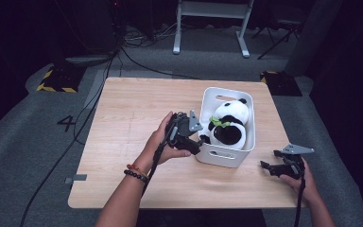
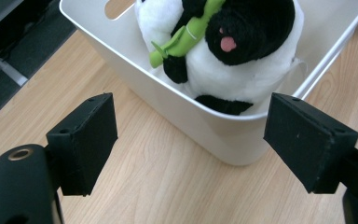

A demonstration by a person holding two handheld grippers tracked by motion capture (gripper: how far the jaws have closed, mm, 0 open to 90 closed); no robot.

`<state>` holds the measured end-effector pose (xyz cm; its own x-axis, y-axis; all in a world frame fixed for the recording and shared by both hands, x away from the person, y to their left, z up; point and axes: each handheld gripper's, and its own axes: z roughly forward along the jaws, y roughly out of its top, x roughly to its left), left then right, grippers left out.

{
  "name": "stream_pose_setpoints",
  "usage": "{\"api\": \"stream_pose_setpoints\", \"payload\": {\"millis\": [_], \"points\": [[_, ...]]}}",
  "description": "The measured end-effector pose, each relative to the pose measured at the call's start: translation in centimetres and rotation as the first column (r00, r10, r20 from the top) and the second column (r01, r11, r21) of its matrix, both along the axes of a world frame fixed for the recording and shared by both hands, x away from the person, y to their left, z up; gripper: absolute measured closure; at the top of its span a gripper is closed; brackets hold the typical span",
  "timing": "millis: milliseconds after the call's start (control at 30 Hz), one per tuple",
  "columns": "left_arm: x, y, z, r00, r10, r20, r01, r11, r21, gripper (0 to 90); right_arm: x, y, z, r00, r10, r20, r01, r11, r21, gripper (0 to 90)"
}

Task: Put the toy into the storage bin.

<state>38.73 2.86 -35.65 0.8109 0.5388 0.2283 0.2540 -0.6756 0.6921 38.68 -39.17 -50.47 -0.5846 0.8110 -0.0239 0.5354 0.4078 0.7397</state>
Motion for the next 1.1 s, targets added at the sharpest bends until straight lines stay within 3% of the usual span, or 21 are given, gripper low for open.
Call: {"api": "stream_pose_setpoints", "payload": {"millis": [300, 733, 1067, 1100], "points": [[-0.6, 1.2, -1.2, 0.9999, 0.0, -0.016, 0.0, 0.9999, 0.016, 17.2, 0.0, -0.1, 0.0, 0.9999, 0.013, 0.007, -0.013, 1.0, -0.011, 15.9], [-1.4, 3.4, -3.8, 0.9982, 0.047, -0.037, -0.045, 0.9966, 0.07, 17.1, -0.1, 0.0, 0.0, 0.9999, 0.012, 0.004, -0.012, 1.0, -0.009, 15.9], [-1.9, 5.3, -5.2, 0.9947, 0.084, -0.059, -0.079, 0.9935, 0.082, 17.1, -0.1, 0.0, 0.0, 0.9999, 0.012, 0.003, -0.012, 1.0, -0.009, 15.9], [-1.9, 5.5, -5.4, 0.9951, 0.087, -0.047, -0.083, 0.9932, 0.082, 17.1, -0.1, 0.0, 0.0, 0.9999, 0.012, 0.004, -0.012, 1.0, -0.009, 15.9]]}}
